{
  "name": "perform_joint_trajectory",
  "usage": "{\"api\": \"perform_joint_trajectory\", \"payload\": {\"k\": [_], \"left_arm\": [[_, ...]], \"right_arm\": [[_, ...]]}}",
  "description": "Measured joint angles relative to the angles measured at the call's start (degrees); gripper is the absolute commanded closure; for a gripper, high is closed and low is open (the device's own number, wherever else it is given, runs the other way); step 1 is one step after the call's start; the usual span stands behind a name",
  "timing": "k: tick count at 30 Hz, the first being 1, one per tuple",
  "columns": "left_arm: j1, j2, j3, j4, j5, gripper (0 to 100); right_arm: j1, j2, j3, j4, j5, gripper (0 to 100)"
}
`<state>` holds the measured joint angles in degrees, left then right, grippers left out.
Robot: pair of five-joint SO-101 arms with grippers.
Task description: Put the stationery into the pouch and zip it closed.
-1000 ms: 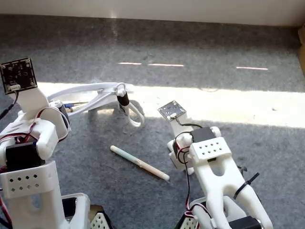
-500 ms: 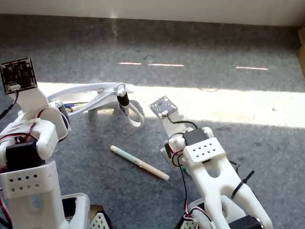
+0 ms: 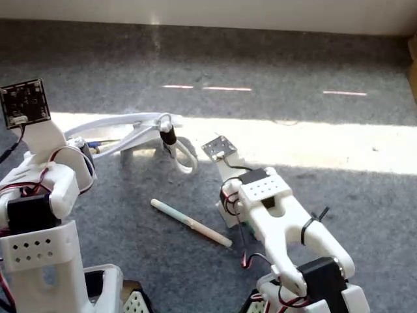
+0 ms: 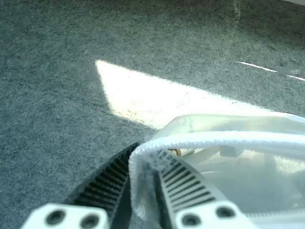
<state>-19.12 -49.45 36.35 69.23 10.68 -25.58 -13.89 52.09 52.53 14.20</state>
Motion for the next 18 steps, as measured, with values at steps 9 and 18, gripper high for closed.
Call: {"api": "perform_joint_trajectory", "payload": {"k": [9,18], "left_arm": [[0.0,0.0,0.0,0.0,0.0,99],[0.9,0.0,0.0,0.0,-0.2,99]], "right_arm": [[0.1,0.1,-0.3,-0.1,0.0,99.4],[0.1,-7.7,-0.1,-0.1,-0.8,99.4]]}}
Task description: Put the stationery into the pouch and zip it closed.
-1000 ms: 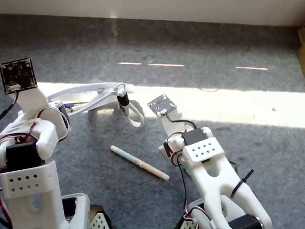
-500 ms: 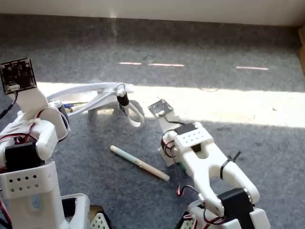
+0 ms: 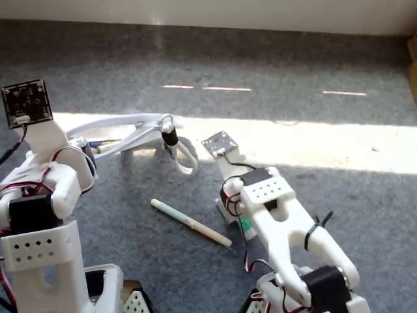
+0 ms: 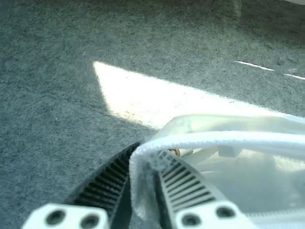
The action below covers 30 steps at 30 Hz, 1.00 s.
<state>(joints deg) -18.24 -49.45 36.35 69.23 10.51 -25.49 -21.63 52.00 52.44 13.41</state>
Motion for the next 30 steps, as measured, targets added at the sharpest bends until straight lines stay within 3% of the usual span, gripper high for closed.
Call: {"api": "perform_joint_trajectory", "payload": {"k": [11,26,30], "left_arm": [[3.4,-0.1,0.5,-0.4,-0.4,99],[3.4,-0.1,0.5,-0.4,-0.4,99],[3.4,-0.1,0.5,-0.4,-0.4,99]], "right_arm": [[-0.8,-33.4,8.6,0.1,-3.5,99.4],[-18.6,-58.4,9.6,-0.1,-3.5,99.4],[-21.5,-58.5,9.6,-7.1,-3.5,99.4]]}}
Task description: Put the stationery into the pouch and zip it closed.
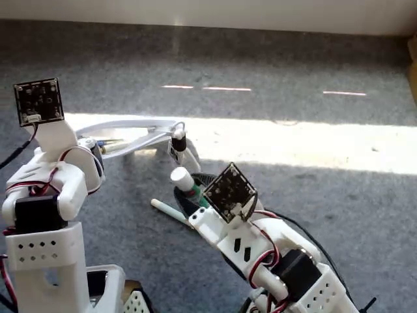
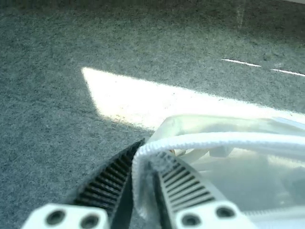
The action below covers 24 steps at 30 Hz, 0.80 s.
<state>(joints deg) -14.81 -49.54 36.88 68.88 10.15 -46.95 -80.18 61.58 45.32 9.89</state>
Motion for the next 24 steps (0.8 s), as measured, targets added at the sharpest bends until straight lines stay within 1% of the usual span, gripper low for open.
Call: {"api": "perform_joint_trajectory", "payload": {"k": [5,9,20,24], "left_arm": [[0.0,0.0,0.0,0.0,0.0,99],[0.0,0.0,0.0,0.0,0.0,99],[0.0,0.0,0.0,0.0,0.0,99],[0.0,0.0,0.0,0.0,0.0,99]], "right_arm": [[-2.8,0.0,0.0,-14.6,0.0,99.4],[-3.6,0.0,0.0,-24.5,0.0,99.4],[-3.5,0.4,0.0,-44.3,0.0,99.4],[-3.5,7.0,-1.1,-50.7,0.0,99.4]]}}
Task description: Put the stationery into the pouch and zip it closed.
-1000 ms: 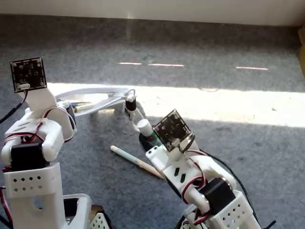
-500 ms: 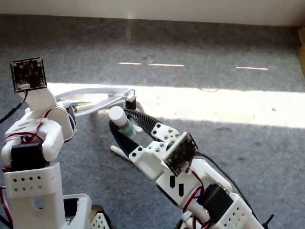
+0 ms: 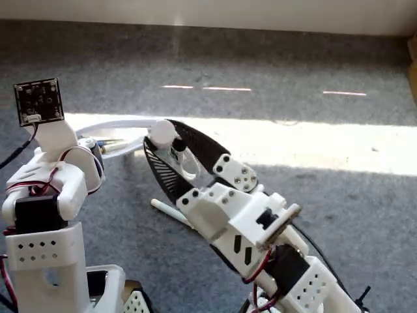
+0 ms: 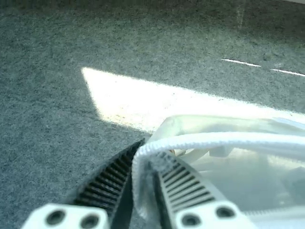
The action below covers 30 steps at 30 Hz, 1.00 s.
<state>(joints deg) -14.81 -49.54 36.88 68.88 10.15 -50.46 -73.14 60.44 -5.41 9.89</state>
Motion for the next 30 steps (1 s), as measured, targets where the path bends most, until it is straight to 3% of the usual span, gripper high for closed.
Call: {"api": "perform_joint_trajectory", "payload": {"k": [9,19,30], "left_arm": [[0.0,0.0,0.0,0.0,0.0,99],[0.1,0.0,0.0,-0.2,0.0,99],[0.4,0.0,0.2,-0.8,0.0,99]], "right_arm": [[0.0,15.7,-2.8,-9.4,0.0,99.4],[0.4,25.8,-3.1,-12.0,-0.1,99.4],[2.4,35.4,-3.1,-24.1,-0.1,99.4]]}}
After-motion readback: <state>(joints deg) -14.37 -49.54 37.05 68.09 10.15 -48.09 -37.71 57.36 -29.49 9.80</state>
